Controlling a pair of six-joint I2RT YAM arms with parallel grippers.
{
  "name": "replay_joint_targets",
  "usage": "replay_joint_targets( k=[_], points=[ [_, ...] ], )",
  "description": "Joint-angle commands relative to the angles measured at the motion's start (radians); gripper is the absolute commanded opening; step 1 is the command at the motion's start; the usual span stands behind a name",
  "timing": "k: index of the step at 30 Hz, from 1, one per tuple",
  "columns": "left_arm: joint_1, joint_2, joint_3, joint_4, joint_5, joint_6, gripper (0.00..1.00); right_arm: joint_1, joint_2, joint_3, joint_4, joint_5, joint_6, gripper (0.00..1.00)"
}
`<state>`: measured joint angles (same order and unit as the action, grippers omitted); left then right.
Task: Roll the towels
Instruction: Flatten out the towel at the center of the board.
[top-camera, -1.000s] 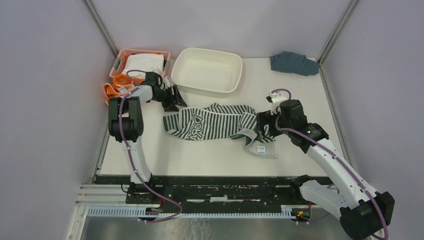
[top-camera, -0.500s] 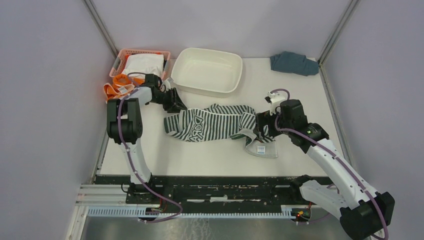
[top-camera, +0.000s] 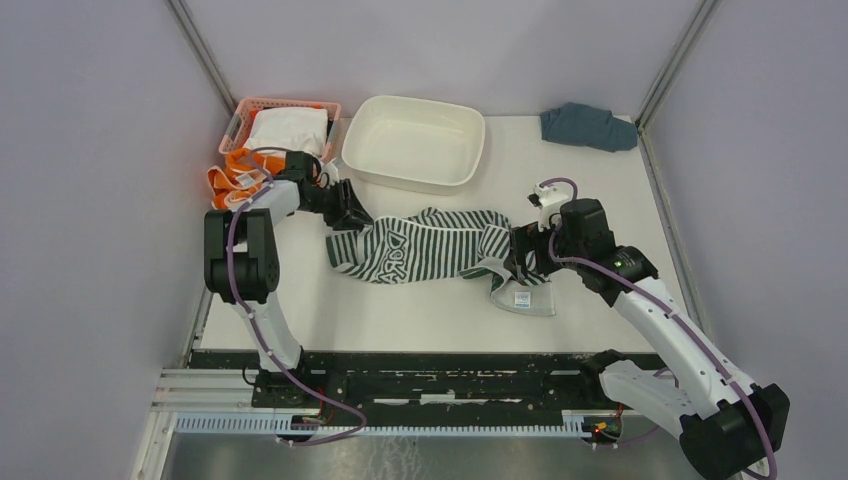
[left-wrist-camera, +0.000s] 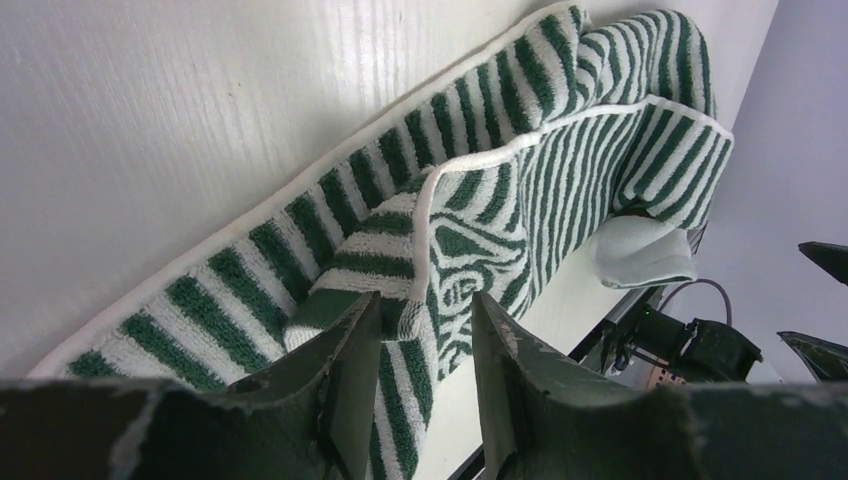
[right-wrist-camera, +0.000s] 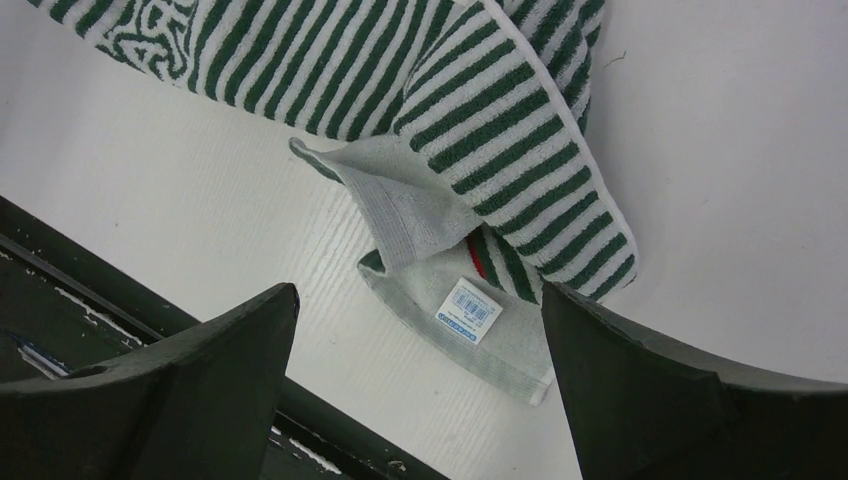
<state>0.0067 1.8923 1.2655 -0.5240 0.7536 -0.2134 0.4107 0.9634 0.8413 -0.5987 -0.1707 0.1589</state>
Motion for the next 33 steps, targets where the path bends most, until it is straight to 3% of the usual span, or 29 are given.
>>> replay_joint_targets(
  k=[1, 21, 33],
  points=[
    [-0.007, 0.032, 0.005, 0.018, -0.011, 0.045, 0.46, 0.003, -0.013, 0.041, 0.037, -0.029, -0.010, 1.00],
    [-0.007, 0.101, 0.122, -0.040, -0.150, 0.205, 0.52, 0.003, -0.025, 0.031, 0.023, -0.067, -0.030, 1.00],
    [-0.014, 0.136, 0.125, -0.051, -0.131, 0.235, 0.46, 0.003, -0.023, 0.025, 0.027, -0.082, -0.036, 1.00]
  ],
)
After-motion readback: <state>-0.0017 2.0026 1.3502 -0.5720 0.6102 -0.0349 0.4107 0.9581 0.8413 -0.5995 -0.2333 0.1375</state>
